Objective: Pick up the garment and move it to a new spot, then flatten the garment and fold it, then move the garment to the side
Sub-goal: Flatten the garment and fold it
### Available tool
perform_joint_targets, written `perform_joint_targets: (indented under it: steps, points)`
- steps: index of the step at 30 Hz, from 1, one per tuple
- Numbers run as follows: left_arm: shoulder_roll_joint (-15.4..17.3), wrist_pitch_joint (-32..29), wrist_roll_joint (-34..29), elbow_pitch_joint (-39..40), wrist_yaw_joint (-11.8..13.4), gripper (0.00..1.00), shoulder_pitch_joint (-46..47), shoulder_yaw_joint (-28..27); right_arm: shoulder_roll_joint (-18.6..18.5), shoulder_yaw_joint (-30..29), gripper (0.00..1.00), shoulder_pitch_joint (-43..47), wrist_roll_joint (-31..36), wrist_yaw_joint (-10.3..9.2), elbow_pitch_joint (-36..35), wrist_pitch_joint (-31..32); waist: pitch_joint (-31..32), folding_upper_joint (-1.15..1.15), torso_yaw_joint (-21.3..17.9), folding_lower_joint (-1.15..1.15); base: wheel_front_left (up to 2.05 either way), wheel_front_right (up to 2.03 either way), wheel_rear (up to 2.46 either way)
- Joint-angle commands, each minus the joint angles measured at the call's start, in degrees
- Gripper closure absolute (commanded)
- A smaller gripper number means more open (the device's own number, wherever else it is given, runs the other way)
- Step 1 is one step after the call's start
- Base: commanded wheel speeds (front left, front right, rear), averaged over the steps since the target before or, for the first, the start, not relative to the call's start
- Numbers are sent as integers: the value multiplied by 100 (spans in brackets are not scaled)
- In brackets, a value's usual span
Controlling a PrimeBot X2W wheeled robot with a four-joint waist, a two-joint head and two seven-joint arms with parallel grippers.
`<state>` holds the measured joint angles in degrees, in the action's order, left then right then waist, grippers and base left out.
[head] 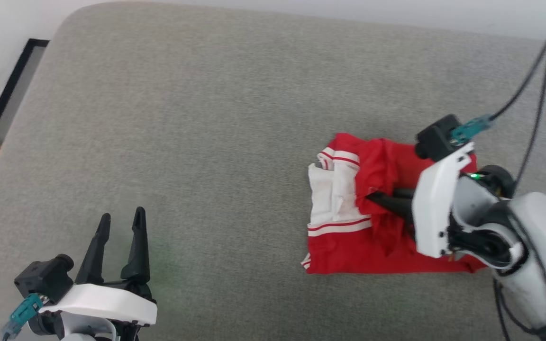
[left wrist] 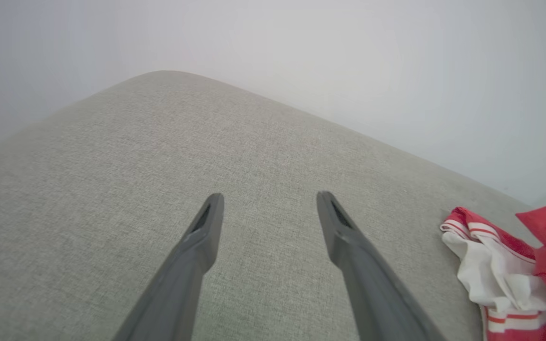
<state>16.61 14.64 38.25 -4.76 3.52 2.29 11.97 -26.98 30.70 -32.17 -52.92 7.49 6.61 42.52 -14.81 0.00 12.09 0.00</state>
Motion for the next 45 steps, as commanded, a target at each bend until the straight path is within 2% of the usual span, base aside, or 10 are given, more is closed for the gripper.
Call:
perform_joint_targets:
  steps: [1,3,4,6,7,14,21,28,36,45]
  points:
    - [1,15,-3,-15,-11,0,89,-12,45,87,100,-71,20,1,70,-29,2,0,91,0,0,0,0]
    - [-35,23,1,-60,-43,0,102,4,96,258,100,-179,79,1,237,-87,-2,0,155,0,0,0,0]
    - [-55,26,9,-77,-53,0,114,-4,117,330,86,-243,83,1,314,-137,-4,0,178,0,0,0,0]
    - [-69,34,4,-104,-60,0,120,-24,145,474,52,-314,100,1,443,-175,2,0,203,0,0,0,0]
    - [-76,36,1,-115,-57,0,116,-32,140,546,0,-353,94,1,463,-205,5,0,204,0,0,0,0]
    - [-94,47,10,-106,-81,0,-3,-201,-76,751,0,-511,-105,1,288,-439,73,0,19,0,0,0,0]
    - [-54,56,-43,-22,-95,0,-64,-332,-420,592,0,-368,-224,1,-118,-688,169,0,-295,0,0,0,0]
    - [8,57,-116,48,-64,0,-94,-351,-553,489,0,-230,-241,1,-416,-990,232,0,-524,0,0,0,0]
    - [167,58,-190,161,51,0,-279,-492,-764,165,0,42,171,1,-676,-1984,426,0,-811,0,0,0,0]
    - [349,43,-201,348,105,0,-531,-617,-874,-507,0,679,834,1,-613,-3503,634,0,-1222,0,0,0,0]
